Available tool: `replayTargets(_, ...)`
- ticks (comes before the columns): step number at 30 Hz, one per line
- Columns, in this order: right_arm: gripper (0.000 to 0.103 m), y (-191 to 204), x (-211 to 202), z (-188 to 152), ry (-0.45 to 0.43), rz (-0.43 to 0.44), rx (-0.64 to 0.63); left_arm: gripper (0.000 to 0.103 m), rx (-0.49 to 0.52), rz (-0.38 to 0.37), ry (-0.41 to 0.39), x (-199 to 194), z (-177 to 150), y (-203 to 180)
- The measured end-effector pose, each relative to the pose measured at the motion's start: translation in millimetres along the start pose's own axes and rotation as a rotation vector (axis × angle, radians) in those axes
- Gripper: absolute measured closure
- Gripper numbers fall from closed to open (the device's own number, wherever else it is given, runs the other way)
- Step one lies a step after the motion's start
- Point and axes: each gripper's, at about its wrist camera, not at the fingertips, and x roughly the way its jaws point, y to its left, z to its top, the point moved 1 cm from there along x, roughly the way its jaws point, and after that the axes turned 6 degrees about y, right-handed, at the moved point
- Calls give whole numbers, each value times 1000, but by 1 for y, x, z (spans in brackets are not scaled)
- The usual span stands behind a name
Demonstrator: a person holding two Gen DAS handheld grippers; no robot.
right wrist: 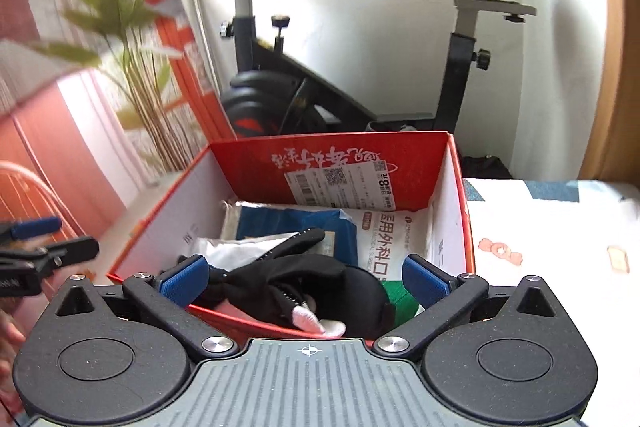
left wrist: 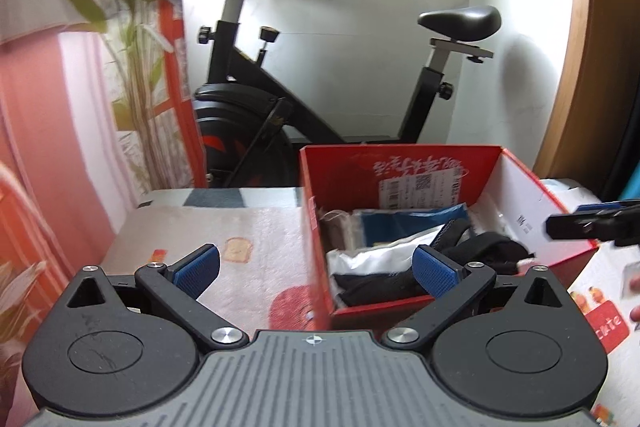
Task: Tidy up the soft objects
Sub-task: 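Move the open left tool down to the grey knit glove beside the box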
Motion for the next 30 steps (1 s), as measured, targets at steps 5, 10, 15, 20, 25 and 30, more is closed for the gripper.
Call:
replayTargets(5, 0, -7, -14, -30, -125, 5, 54, 0, -56, -25, 14, -6, -23, 10)
replayTargets(10, 0, -10, -16, -68, -202, -68, 53, 0, -127, -27, 42, -3, -50, 20)
replayTargets(15, 0, -6, -12, -98, -209, -133, 13, 0, -160, 11, 91, 8, -73, 27)
replayTargets(20, 0, -3, 10, -123, -117, -139, 18, 0, -155, 44, 119, 19, -90, 28)
replayTargets(25, 0, 7, 39, -133, 0, -156, -15, 0, -153, 37, 147, 33, -101, 26)
replayTargets(30, 0, 14, 56, -133, 19, -179, -15, 0, -141, 60, 187, 46, -106, 26)
